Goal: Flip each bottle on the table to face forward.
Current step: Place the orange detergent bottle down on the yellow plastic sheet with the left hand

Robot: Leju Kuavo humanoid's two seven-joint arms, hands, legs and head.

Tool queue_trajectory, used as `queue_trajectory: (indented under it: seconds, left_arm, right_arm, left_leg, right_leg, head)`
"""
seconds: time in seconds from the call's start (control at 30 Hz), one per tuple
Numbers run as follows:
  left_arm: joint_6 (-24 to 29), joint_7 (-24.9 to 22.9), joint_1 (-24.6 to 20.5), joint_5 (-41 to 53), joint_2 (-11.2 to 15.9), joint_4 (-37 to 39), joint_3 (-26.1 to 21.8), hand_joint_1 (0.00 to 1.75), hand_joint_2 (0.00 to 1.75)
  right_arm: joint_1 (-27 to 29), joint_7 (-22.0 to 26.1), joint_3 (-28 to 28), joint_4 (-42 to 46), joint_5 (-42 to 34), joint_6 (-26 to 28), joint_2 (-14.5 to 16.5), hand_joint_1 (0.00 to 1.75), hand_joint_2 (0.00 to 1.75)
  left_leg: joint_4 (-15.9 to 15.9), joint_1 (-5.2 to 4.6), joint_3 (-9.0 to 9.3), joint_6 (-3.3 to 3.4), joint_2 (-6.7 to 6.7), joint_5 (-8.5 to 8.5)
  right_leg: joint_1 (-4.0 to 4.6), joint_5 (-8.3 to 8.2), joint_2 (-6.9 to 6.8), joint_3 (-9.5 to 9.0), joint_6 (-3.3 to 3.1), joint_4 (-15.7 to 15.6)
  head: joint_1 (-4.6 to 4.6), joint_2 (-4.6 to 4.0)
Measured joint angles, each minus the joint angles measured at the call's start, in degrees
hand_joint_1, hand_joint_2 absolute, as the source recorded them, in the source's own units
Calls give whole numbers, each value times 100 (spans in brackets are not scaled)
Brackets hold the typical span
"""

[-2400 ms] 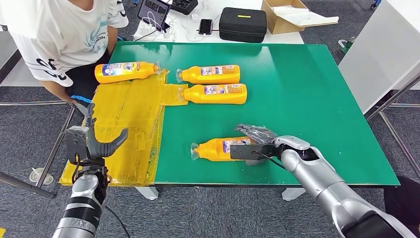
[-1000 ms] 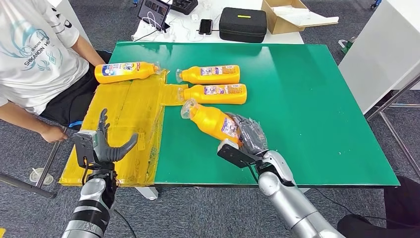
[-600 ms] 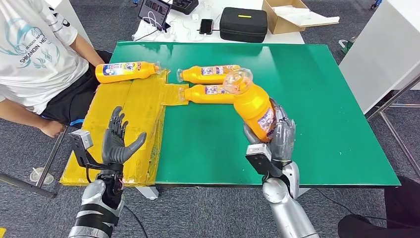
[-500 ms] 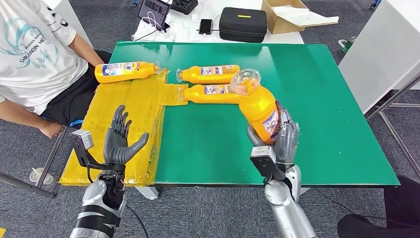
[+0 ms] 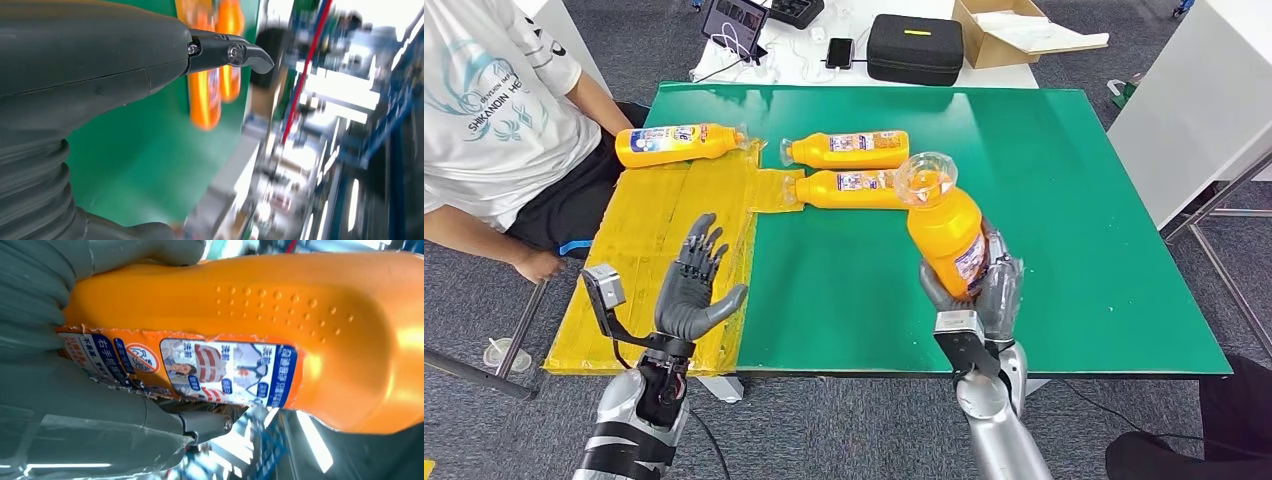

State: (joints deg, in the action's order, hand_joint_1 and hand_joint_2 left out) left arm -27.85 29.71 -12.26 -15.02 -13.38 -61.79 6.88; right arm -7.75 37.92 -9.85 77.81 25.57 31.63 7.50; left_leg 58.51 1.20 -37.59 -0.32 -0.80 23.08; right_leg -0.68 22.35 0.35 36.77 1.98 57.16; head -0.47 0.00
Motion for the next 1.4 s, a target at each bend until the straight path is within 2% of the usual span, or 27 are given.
queue_trajectory:
  seconds: [0.13, 0.37, 0.57, 0.83, 1.0, 1.4]
  left_arm:
    - [-394, -6, 47, -211, 60, -27, 389, 0, 175]
    - [-323, 129, -33, 179, 167, 35, 1057, 0, 175]
    - [-410, 301, -211, 376, 259, 354, 1459, 0, 175]
    - [-486, 280, -309, 271, 368, 606, 1569, 0, 175]
    - [-914, 86, -343, -337, 396, 851, 1548, 0, 175]
    - [-1258, -373, -379, -1225, 488, 1183, 1486, 0, 175]
  right_arm:
    - [4, 162, -208, -510, -167, -127, 243, 175, 175]
    - [-284, 191, -1124, -1635, -212, 17, 574, 175, 175]
    - [-586, 194, -1575, -2420, -202, -5, 803, 175, 175]
    - [-864, 205, -1627, -3023, -100, -57, 853, 175, 175]
    - [-981, 123, -1614, -3263, 89, -241, 868, 175, 175]
    - [-1171, -135, -1687, -3822, 825, 141, 921, 175, 175]
  left_leg:
    - [-2, 2, -2, 0, 0, 1]
    - [-2, 5, -1, -2, 10, -3]
    - [-2, 2, -3, -2, 9, -3]
    - [-2, 2, -2, -2, 10, -2]
    - [-2, 2, -1, -2, 16, -3]
    - [-2, 2, -1, -2, 20, -2]
  right_leg:
    - [3, 0, 0, 3, -1, 0]
    - [5, 0, 1, 7, -1, 1]
    - [2, 0, 1, 7, -1, 1]
    - [2, 0, 1, 8, -1, 1]
    - [3, 0, 1, 9, -1, 1]
    - [2, 0, 2, 10, -1, 0]
  head:
    - [-1, 0]
    - [0, 0]
    - [1, 0]
    - [1, 1]
    - [1, 1]
    - [0, 0]
